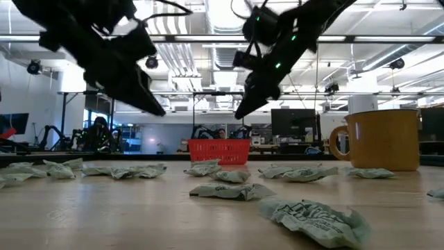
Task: Pick and place Stevia / Truvia into bins
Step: Put the white stevia packet into the red bin
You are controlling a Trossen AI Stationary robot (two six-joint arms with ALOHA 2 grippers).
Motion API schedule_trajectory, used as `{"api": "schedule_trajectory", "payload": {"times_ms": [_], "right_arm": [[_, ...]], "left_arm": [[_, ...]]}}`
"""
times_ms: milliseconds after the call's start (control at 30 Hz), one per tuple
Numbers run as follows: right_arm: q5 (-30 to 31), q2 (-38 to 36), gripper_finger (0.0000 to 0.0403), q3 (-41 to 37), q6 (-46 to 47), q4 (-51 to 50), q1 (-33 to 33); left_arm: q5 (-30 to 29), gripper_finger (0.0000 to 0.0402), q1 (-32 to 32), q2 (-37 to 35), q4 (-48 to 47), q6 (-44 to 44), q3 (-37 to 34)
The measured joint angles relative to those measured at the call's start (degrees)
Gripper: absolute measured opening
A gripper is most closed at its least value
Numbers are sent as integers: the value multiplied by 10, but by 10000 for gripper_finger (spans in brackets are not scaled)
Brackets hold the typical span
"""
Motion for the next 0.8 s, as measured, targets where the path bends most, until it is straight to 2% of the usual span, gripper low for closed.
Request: {"api": "schedule_trajectory", "payload": {"times_ms": [267,500,600,800], "right_arm": [[3,-73,130,-36,5,-60,98],[9,-144,117,-90,39,-56,168],[9,-173,113,-114,57,-50,192],[9,-221,109,-144,71,-50,221]], "left_arm": [[-3,162,2,138,204,98,5],[-51,162,14,226,202,104,56],[-71,162,24,247,169,93,78],[-73,162,41,281,107,67,119]]}}
